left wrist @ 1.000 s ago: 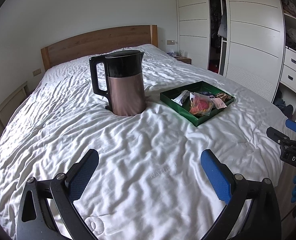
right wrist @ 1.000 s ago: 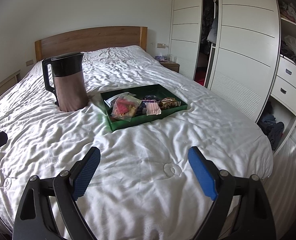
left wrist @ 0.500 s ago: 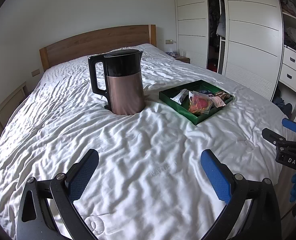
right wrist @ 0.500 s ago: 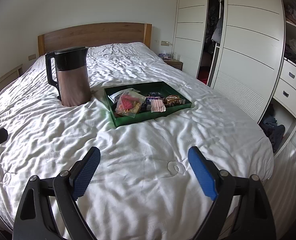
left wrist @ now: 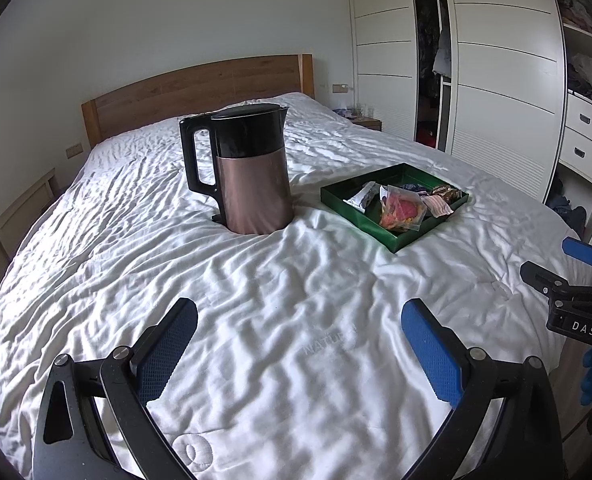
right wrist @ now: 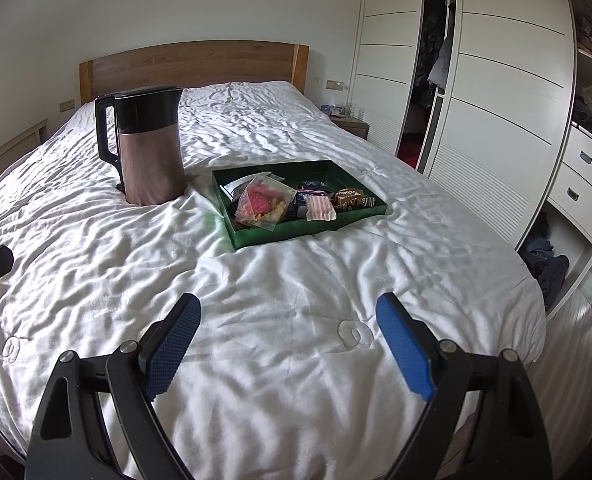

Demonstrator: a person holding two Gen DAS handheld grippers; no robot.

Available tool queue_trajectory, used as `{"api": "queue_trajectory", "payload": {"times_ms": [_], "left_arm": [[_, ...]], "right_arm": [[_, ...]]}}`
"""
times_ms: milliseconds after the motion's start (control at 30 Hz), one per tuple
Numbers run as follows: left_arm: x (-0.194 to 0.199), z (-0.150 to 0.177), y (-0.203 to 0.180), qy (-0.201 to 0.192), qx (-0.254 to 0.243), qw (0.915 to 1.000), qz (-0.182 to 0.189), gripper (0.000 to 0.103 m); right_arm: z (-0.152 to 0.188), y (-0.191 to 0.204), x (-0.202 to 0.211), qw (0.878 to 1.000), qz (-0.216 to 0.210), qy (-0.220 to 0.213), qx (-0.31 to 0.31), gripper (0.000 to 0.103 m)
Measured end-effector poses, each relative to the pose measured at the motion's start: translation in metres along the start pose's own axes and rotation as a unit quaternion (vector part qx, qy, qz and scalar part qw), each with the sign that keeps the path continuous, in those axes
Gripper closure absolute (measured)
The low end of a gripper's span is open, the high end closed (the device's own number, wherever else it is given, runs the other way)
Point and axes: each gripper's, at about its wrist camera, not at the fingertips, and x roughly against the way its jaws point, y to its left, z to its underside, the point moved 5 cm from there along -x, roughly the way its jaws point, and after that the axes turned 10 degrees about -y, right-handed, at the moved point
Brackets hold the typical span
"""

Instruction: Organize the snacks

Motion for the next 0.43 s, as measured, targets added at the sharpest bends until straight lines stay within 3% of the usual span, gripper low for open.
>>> {"api": "queue_trajectory", "payload": {"times_ms": [433], "left_arm": [[0.0006,0.001,0.0014,0.001,0.002,1.0,-0.001,0.003]], "right_arm": [[0.0004,0.0001,-0.001,1.0,-0.001,0.001,0.001,0.0]]}}
